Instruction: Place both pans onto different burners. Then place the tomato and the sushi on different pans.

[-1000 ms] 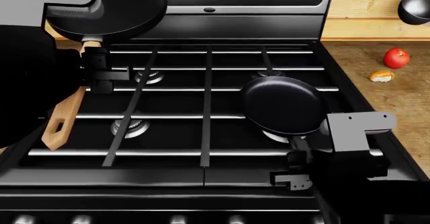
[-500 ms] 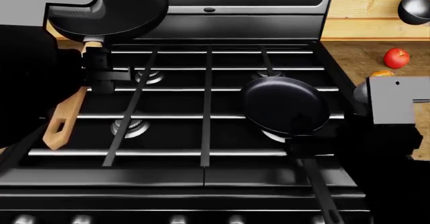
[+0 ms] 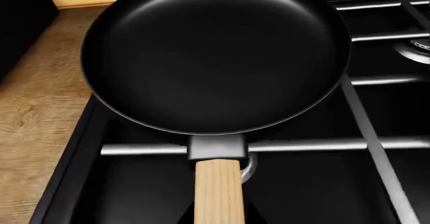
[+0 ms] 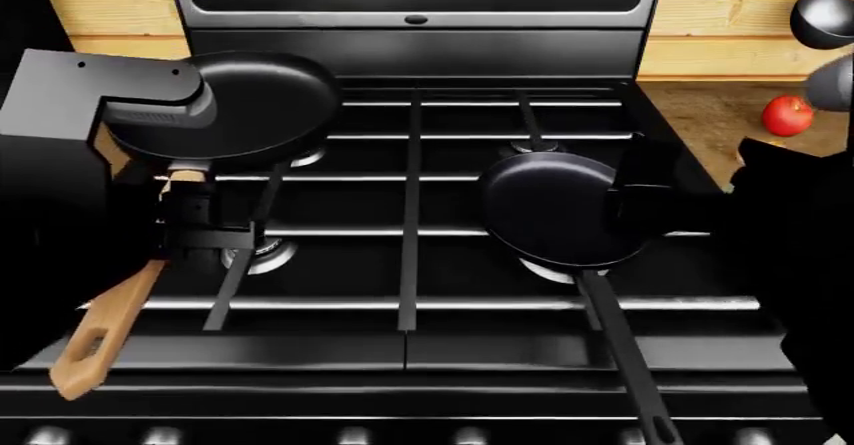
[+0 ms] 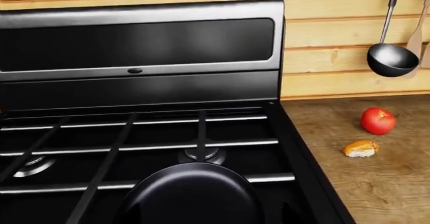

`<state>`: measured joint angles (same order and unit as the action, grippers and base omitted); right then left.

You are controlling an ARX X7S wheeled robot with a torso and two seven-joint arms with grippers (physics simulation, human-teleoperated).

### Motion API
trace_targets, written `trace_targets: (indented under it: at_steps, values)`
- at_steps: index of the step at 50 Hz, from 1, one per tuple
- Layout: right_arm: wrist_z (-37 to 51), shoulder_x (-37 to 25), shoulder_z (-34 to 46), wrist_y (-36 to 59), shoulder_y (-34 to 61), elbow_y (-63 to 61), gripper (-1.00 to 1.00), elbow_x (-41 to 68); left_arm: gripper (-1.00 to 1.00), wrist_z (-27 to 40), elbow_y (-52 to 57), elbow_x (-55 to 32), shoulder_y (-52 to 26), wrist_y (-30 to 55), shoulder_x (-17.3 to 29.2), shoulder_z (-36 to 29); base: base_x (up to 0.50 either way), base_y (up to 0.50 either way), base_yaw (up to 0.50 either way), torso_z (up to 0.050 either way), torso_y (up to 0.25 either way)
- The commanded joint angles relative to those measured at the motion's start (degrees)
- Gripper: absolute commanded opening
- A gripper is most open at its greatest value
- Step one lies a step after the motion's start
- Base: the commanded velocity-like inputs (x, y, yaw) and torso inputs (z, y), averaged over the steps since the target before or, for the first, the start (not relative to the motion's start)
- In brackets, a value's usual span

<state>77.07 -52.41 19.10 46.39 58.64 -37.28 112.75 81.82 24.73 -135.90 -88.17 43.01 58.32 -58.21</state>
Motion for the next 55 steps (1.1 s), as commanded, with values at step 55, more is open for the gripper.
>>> trace_targets:
  at_steps: [55]
  values:
    - [-2.0, -0.9, -0.3, -1.8, -2.0, -0.5, 1.0, -4.5, -1.0, -7.4, 2.5, 6.2, 10.6, -6.3, 3.4, -3.0, 0.0, 0.0, 0.0, 0.001, 0.002]
